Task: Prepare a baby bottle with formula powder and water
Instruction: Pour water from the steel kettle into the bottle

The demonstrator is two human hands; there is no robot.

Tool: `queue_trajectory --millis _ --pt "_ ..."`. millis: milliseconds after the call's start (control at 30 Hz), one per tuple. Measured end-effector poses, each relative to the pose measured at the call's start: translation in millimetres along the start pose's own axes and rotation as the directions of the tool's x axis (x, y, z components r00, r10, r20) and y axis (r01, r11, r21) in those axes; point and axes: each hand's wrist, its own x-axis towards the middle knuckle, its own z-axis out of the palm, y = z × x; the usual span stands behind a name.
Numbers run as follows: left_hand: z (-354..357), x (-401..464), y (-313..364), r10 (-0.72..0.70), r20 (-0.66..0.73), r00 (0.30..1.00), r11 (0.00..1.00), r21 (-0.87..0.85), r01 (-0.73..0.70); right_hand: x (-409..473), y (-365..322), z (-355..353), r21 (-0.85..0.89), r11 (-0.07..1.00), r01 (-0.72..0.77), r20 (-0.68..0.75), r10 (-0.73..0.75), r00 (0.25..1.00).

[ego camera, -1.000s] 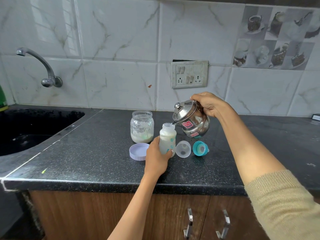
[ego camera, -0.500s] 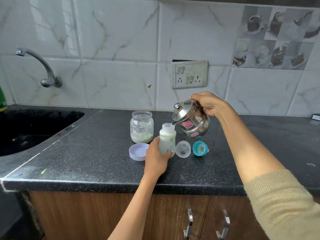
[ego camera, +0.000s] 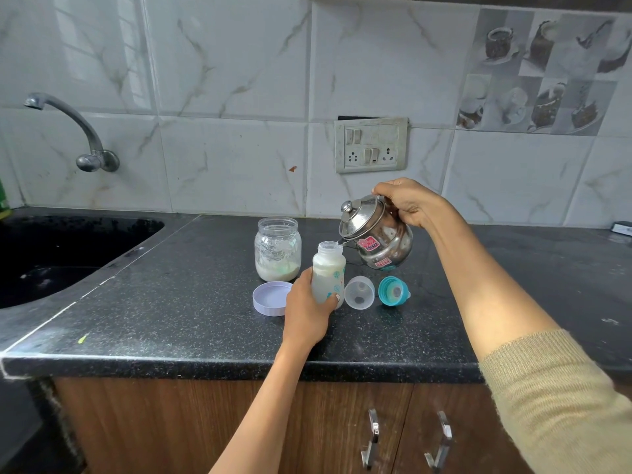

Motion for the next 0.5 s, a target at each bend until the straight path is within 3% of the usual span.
queue_trajectory --millis 500 --pt "0.3 0.0 -1.8 0.024 -0.004 1.000 1.000 0.004 -0.024 7.7 4.4 -0.9 -0.002 1.000 0.005 -0.015 -0.005 1.000"
